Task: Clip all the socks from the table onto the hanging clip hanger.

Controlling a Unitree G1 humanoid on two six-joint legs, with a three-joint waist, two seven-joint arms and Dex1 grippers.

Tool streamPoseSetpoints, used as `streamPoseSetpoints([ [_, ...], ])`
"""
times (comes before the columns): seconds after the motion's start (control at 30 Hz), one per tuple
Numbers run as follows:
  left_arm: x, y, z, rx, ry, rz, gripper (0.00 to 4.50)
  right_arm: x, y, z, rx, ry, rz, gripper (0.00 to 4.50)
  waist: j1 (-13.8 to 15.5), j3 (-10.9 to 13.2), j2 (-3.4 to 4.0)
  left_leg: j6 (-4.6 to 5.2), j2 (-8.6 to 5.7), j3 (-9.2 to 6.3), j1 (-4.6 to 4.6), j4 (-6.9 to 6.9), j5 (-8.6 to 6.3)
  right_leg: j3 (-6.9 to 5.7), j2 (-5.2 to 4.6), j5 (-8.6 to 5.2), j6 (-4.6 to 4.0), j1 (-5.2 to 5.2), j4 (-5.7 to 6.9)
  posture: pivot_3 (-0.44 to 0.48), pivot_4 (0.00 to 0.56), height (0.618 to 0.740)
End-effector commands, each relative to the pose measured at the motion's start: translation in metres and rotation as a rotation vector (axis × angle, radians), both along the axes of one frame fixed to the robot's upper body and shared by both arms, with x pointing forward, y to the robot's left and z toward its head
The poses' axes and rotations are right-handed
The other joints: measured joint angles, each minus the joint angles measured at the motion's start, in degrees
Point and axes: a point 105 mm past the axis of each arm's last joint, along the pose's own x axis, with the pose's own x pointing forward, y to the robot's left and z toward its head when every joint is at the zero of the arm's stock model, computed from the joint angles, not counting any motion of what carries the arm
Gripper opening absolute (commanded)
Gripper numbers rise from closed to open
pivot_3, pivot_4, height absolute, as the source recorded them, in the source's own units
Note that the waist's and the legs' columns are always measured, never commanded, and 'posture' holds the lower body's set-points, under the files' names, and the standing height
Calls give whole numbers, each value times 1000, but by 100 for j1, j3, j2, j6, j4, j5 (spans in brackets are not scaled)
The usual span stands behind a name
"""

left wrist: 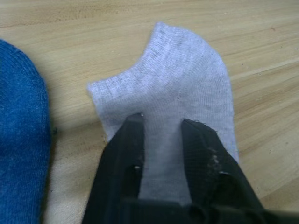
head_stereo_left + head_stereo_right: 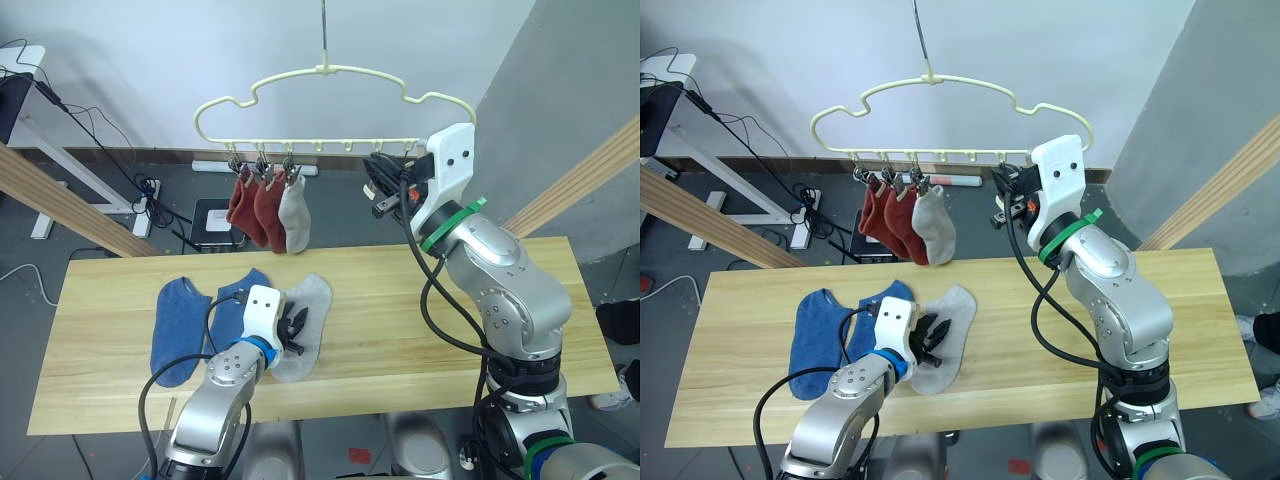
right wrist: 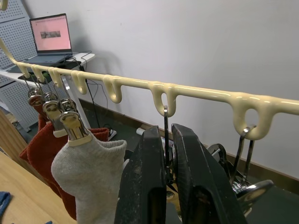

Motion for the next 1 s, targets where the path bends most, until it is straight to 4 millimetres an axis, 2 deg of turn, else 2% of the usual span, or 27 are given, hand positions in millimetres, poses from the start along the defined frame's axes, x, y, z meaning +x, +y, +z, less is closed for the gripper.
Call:
streamPoseSetpoints([
  [0.03, -4, -3, 0, -24, -7, -44, 517, -7, -1, 8, 15, -37, 6, 0, 1, 0, 0, 0, 0, 0, 0, 0, 0, 0, 0, 0, 0, 0, 0, -217, 394, 740],
  [0.13, -5, -4, 5, -28, -36, -78, 22, -6, -1, 8, 14, -38, 5, 0, 0, 0, 0, 0, 0, 0, 0, 0, 0, 0, 0, 0, 0, 0, -1, -217, 392, 740],
  [0.43, -9, -10, 45, -123, -240, -224, 22, -7, -2, 8, 8, -46, 3, 0, 1, 0, 0, 0, 2, 1, -1, -4, 0, 1, -1, 0, 0, 0, -11, -219, 391, 740],
  [0.67, -9, -25, 94, -170, -480, -368, 22, -8, -1, 10, 12, -49, 12, 0, 7, 0, 0, 0, 3, 0, -2, -7, 0, 0, -1, 0, 0, 0, -17, -219, 390, 740],
  [0.83, -3, -32, 111, -123, -607, -403, 22, -9, 0, 10, 19, -47, 22, 0, 3, 0, 0, 0, 2, 3, -2, -7, 0, 0, -1, 1, 1, 1, -21, -219, 390, 740],
  [1.0, -3, -39, 115, -120, -638, -436, 22, -10, 1, 12, 31, -47, 30, 0, -1, 0, 0, 0, 3, 3, -3, -10, 0, 0, -1, 1, 1, 1, -26, -219, 390, 740],
])
